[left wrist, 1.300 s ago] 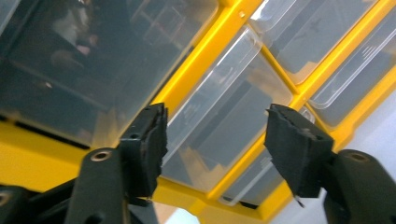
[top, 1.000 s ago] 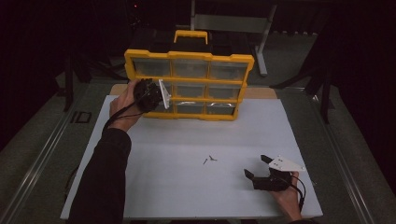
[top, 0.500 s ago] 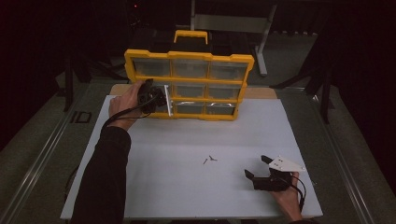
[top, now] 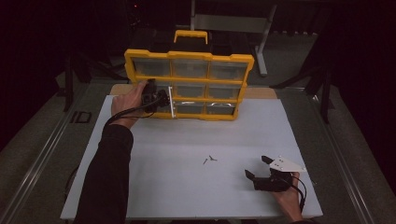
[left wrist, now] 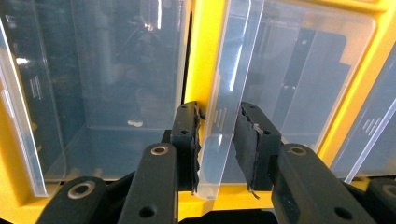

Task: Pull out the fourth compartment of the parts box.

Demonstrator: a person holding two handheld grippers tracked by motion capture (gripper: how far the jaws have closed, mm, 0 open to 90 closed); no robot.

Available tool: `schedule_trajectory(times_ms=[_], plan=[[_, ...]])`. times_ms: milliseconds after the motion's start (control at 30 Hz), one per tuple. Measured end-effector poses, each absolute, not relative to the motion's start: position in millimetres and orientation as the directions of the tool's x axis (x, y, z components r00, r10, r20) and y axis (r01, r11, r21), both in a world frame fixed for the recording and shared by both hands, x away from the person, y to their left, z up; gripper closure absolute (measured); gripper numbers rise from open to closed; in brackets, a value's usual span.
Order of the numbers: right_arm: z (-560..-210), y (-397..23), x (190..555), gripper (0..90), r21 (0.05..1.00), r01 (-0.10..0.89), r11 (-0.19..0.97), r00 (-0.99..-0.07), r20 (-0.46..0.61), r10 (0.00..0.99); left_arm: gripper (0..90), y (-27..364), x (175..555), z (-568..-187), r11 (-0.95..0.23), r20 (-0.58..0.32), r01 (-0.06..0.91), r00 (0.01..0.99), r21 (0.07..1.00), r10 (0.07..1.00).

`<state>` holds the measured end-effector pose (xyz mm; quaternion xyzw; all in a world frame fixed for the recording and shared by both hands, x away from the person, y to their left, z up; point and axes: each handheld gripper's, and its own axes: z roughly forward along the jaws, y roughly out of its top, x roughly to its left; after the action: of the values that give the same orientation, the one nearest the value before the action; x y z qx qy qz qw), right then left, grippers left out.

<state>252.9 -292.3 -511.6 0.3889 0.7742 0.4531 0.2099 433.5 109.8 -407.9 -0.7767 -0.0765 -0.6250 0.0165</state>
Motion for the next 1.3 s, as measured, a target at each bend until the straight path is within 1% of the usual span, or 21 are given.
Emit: schedule_trajectory(times_ms=[33,167,233,267,333,367,800,933,1033,1133,1300], plan=[[-512,-292,253,10.7,0.864,0.411,0.290,-0.612,0.026,0.791,75.6,110,434,-409,-0.988,0.974,0.143,0.210,0.058,0.088],[-512,-292,253,10.8,0.863,0.412,0.292,-0.613,0.025,0.789,77.3,109,433,-411,-0.989,0.979,0.143,0.196,0.032,0.060],[-512,-292,253,10.8,0.864,0.412,0.291,-0.613,0.026,0.789,78.0,109,433,-411,-0.989,0.979,0.143,0.196,0.032,0.060],[-512,-292,253,10.8,0.863,0.413,0.292,-0.613,0.026,0.790,78.7,109,432,-412,-0.991,0.980,0.133,0.192,0.019,0.044],[-512,-292,253,10.8,0.862,0.413,0.293,-0.612,0.025,0.790,79.1,111,431,-409,-0.990,0.975,0.134,0.213,0.043,0.071],[-512,-292,253,10.8,0.862,0.414,0.293,-0.613,0.025,0.790,81.2,111,430,-409,-0.991,0.973,0.128,0.218,0.043,0.070],[-512,-293,252,10.8,0.861,0.416,0.293,-0.611,0.026,0.791,79.8,113,426,-408,-0.994,0.973,0.109,0.225,0.029,0.053],[-512,-292,252,10.8,0.860,0.416,0.296,-0.614,0.025,0.789,71.3,111,429,-409,-0.993,0.974,0.116,0.219,0.026,0.051],[-512,-292,252,10.8,0.859,0.417,0.297,-0.614,0.025,0.789,69.5,109,432,-410,-0.993,0.972,0.119,0.229,0.023,0.050],[-512,-293,252,10.8,0.859,0.418,0.297,-0.613,0.026,0.789,71.0,109,435,-405,-0.991,0.964,0.126,0.254,0.047,0.078],[-513,-292,252,10.8,0.857,0.418,0.301,-0.616,0.024,0.787,75.4,110,435,-400,-0.990,0.958,0.133,0.276,0.037,0.073]])
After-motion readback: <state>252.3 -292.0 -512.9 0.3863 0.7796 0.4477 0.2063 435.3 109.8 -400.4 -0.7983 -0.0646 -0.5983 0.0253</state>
